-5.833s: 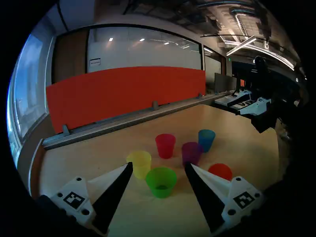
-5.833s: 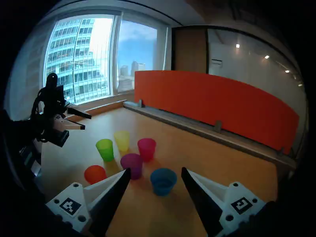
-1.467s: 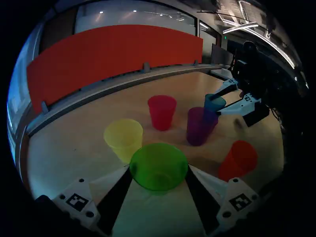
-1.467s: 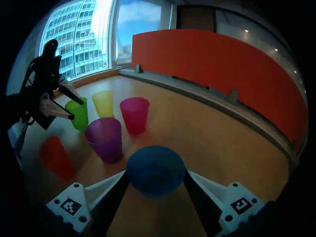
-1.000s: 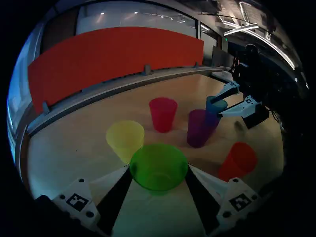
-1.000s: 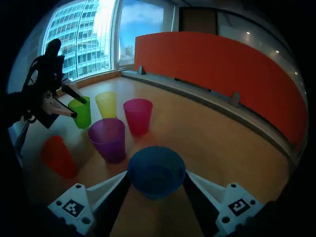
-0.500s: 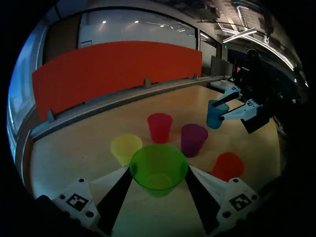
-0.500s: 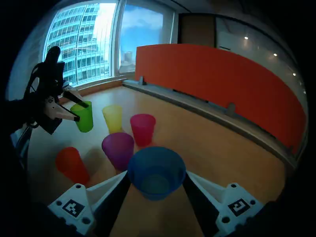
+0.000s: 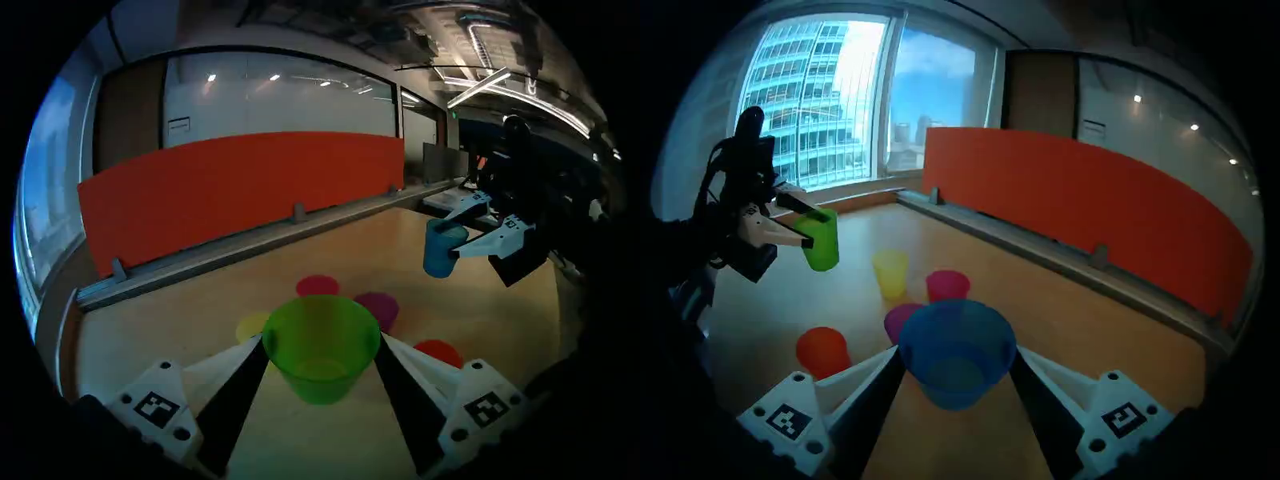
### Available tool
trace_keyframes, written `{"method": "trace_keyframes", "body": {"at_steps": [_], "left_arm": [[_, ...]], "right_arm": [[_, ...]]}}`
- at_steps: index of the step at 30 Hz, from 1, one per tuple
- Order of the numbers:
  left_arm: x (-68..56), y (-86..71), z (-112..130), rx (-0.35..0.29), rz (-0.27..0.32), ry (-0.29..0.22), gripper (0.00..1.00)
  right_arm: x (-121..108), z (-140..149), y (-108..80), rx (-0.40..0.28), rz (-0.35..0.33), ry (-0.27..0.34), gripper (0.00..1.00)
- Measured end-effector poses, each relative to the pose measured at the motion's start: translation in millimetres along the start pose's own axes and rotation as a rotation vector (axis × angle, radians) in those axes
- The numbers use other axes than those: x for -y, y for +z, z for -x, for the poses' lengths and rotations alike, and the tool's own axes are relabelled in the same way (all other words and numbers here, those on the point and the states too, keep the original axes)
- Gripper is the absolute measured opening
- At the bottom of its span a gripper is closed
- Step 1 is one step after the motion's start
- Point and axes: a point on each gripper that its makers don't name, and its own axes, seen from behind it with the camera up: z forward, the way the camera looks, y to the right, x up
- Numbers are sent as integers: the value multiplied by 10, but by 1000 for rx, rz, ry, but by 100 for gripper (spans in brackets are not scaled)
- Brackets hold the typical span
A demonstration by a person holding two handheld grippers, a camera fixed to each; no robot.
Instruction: Pour water
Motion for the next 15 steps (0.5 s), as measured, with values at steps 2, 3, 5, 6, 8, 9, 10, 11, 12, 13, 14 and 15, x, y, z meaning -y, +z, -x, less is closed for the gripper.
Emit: {"method": "trace_keyframes", "body": {"at_steps": [2, 3, 5, 6, 8, 9, 10, 11, 12, 13, 14, 15], "left_arm": [[-20, -56, -74, -19, -2, 3, 88], [-30, -78, -102, -26, -3, 4, 88], [-50, -124, -159, -42, -7, 7, 88], [-61, -140, -178, -49, -8, 7, 88], [-83, -176, -219, -63, -12, 8, 88], [-94, -188, -234, -68, -12, 8, 88], [-107, -202, -251, -74, -13, 8, 88], [-118, -214, -266, -80, -13, 8, 88], [-130, -227, -284, -86, -14, 7, 88], [-144, -242, -305, -94, -14, 7, 88], [-156, -255, -323, -101, -14, 6, 88], [-169, -269, -348, -109, -14, 6, 88]], "right_arm": [[36, -62, -61, -16, 2, -2, 90], [55, -92, -86, -23, 2, -2, 90], [96, -157, -139, -40, 1, -3, 90], [113, -182, -163, -47, 0, -3, 90], [149, -237, -214, -62, -2, -2, 90], [164, -259, -237, -68, -3, -3, 90], [181, -283, -263, -75, -4, -3, 90], [196, -304, -286, -81, -5, -3, 90], [209, -327, -309, -88, -5, -4, 90], [225, -352, -336, -95, -6, -6, 90], [238, -374, -359, -102, -7, -7, 90], [250, -395, -381, -108, -7, -8, 90]]}}
